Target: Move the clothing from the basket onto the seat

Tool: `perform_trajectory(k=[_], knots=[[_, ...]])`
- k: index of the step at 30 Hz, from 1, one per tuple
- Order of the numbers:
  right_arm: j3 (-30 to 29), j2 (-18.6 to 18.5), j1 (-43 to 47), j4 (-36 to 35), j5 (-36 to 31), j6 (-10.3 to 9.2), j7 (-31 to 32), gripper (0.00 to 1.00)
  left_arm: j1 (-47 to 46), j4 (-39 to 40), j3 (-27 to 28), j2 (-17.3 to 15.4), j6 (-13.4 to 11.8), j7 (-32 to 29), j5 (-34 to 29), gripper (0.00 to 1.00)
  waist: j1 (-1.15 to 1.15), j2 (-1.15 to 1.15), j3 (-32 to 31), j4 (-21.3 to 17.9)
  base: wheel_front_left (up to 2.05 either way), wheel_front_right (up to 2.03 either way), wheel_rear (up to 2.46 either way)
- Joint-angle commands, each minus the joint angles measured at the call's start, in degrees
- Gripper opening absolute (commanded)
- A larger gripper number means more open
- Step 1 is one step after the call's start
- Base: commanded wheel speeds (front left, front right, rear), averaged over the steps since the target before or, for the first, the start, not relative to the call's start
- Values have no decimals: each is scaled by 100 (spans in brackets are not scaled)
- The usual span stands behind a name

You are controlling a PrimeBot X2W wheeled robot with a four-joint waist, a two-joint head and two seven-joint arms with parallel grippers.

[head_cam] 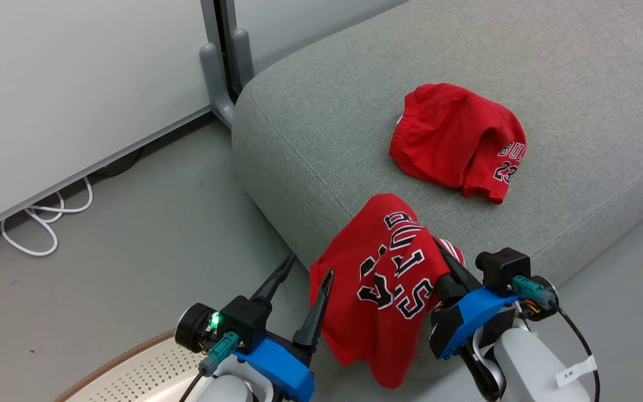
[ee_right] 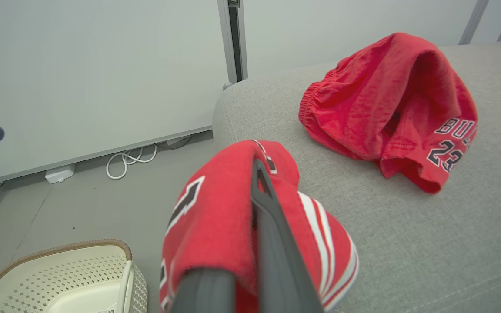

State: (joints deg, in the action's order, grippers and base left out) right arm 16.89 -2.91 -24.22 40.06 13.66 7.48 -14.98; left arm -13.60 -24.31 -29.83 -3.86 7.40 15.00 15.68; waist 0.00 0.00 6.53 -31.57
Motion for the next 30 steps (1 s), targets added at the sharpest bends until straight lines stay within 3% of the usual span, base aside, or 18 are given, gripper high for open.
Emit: perform_trajectory(k=[1, 9, 19, 30], knots=[[-18, 3, 45, -44, 12, 3, -30, 0, -115, -11, -6, -51, 6, 27, 32, 100, 0, 0, 10, -1, 0, 0, 0], [-22, 3, -78, -66, 84, 3, -29, 0, -154, 32, -42, -129, 7, 27, 69, 100, 0, 0, 84, -7, 0, 0, 0], [-167, -92, -1059, -42, -297, 3, -30, 0, -218, 183, -13, -304, 7, 27, -54, 100, 0, 0, 427, -59, 0, 0, 0], [-829, -766, -2610, -88, -201, 3, 46, 0, -383, 639, -63, -711, 7, 27, -222, 100, 0, 0, 1199, 37, 0, 0, 0]])
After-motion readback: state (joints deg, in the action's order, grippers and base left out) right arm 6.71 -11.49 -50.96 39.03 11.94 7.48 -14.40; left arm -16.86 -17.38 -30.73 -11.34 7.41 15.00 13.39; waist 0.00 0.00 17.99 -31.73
